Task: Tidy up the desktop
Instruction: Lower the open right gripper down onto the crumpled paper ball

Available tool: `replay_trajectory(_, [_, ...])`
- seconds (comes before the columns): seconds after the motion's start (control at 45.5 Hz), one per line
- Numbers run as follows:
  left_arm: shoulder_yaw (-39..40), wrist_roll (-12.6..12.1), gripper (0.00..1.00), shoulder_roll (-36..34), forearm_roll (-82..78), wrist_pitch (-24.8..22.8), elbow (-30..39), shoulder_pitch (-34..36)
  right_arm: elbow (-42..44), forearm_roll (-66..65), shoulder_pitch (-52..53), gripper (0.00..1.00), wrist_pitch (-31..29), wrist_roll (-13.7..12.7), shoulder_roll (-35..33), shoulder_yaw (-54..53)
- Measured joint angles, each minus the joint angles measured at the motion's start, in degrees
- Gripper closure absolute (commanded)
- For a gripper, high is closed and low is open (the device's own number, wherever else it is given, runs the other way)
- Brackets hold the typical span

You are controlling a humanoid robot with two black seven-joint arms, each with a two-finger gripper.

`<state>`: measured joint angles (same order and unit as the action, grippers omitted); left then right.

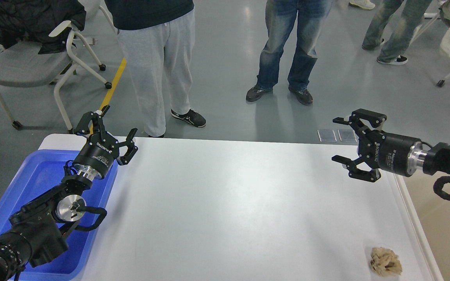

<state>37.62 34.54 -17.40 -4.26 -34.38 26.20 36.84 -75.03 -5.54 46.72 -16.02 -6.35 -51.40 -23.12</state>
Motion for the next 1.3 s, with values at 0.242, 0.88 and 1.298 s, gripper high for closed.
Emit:
replay_trajectory(0.242, [0.0,0.0,0.0,0.0,0.01,-0.03,-0.01,-0.06,-3.1,-13.0,0.99,0.0,-0.06,-0.38,-9.71,4.71])
replay_trajectory(0.88, [0.0,0.0,0.0,0.01,0.04,0.03,0.0,-0.1,-7.15,-38.28,0.28,0.01,0.97,0.17,-19.65,18.91])
replay_trajectory(1.298, [0.04,0.0,0.0,0.0,-0.01,0.0,0.0,-0.1,-9.68,-42.86,-2.26,0.01,2.68,1.47,-18.69,22.32])
